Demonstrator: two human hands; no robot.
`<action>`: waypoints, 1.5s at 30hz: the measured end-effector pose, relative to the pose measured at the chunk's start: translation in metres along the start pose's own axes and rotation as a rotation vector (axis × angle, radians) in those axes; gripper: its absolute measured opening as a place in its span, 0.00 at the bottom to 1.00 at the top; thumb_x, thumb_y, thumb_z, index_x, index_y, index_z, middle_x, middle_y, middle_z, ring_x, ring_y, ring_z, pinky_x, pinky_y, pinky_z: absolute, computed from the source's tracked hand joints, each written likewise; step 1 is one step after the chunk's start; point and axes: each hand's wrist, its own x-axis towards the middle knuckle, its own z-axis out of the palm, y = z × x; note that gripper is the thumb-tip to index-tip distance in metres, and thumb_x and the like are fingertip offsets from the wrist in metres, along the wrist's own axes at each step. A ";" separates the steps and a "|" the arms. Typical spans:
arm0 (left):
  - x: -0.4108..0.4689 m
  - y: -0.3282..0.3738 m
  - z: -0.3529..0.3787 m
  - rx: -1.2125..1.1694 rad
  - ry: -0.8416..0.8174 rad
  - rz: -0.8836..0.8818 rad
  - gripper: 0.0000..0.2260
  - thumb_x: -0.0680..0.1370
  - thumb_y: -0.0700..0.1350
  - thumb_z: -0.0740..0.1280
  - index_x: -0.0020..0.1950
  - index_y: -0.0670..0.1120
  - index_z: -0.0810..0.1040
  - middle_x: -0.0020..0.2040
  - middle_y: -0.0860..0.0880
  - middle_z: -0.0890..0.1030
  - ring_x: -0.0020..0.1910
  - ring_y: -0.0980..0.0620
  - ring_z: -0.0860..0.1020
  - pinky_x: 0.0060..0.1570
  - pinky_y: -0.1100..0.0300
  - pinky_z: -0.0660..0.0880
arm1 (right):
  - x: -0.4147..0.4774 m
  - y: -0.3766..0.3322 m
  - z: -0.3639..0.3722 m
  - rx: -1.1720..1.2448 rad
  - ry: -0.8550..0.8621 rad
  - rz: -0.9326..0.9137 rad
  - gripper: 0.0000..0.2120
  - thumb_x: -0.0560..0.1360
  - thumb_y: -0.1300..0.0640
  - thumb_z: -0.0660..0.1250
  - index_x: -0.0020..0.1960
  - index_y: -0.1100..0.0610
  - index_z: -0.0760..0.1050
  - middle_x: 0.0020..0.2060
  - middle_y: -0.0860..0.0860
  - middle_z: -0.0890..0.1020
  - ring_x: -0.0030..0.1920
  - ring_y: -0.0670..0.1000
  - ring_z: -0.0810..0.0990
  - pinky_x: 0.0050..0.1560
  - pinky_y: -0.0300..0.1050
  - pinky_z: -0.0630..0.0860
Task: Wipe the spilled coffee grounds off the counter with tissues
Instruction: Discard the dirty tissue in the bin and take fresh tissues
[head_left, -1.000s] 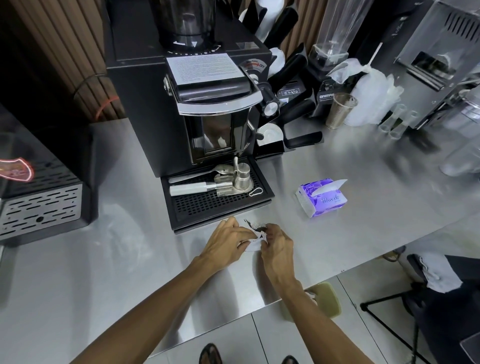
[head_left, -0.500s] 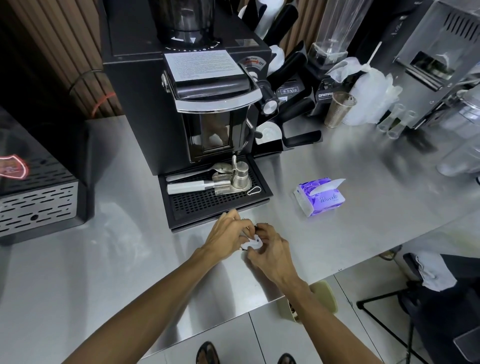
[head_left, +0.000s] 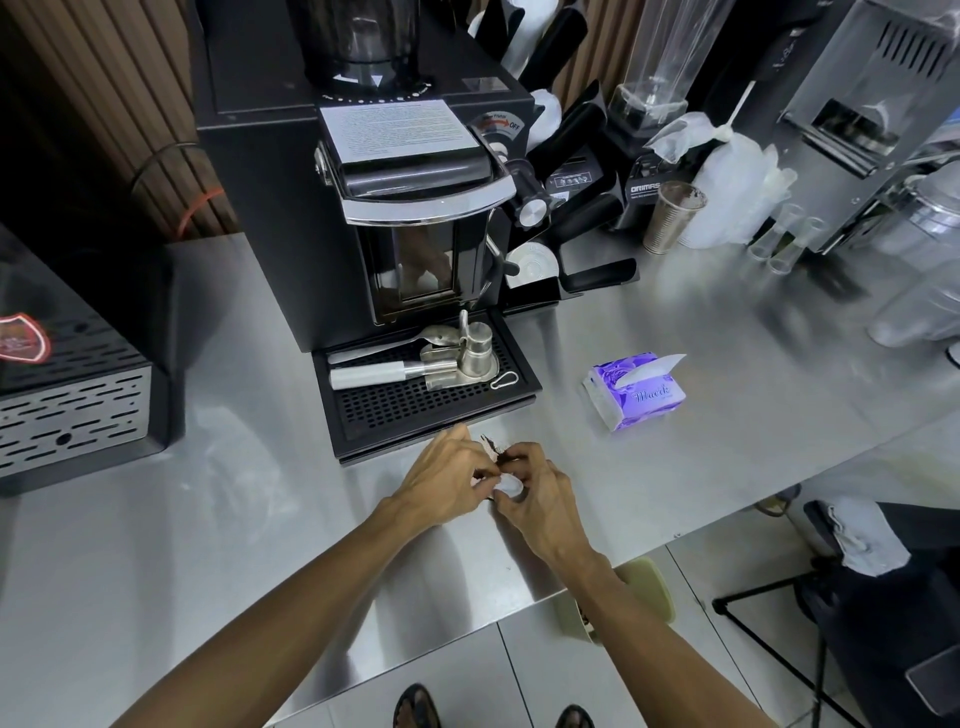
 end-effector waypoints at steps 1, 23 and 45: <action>-0.002 0.000 -0.001 -0.012 -0.006 0.012 0.09 0.76 0.51 0.67 0.52 0.52 0.85 0.43 0.58 0.82 0.44 0.54 0.65 0.48 0.61 0.67 | 0.000 0.000 0.000 0.001 -0.001 -0.011 0.23 0.67 0.56 0.74 0.58 0.52 0.69 0.45 0.46 0.84 0.45 0.51 0.81 0.47 0.49 0.79; 0.003 0.002 -0.012 0.023 -0.159 0.043 0.12 0.77 0.52 0.68 0.60 0.53 0.82 0.48 0.57 0.77 0.50 0.53 0.64 0.56 0.57 0.67 | 0.005 0.000 -0.003 -0.051 -0.052 -0.074 0.22 0.68 0.60 0.72 0.58 0.54 0.67 0.39 0.47 0.83 0.39 0.52 0.80 0.42 0.53 0.78; 0.015 0.061 0.011 0.107 0.035 0.046 0.10 0.75 0.51 0.69 0.55 0.52 0.82 0.46 0.54 0.67 0.48 0.53 0.64 0.52 0.56 0.67 | -0.011 0.016 -0.067 -0.035 -0.066 -0.115 0.22 0.69 0.58 0.71 0.57 0.49 0.64 0.41 0.49 0.83 0.40 0.51 0.80 0.42 0.46 0.78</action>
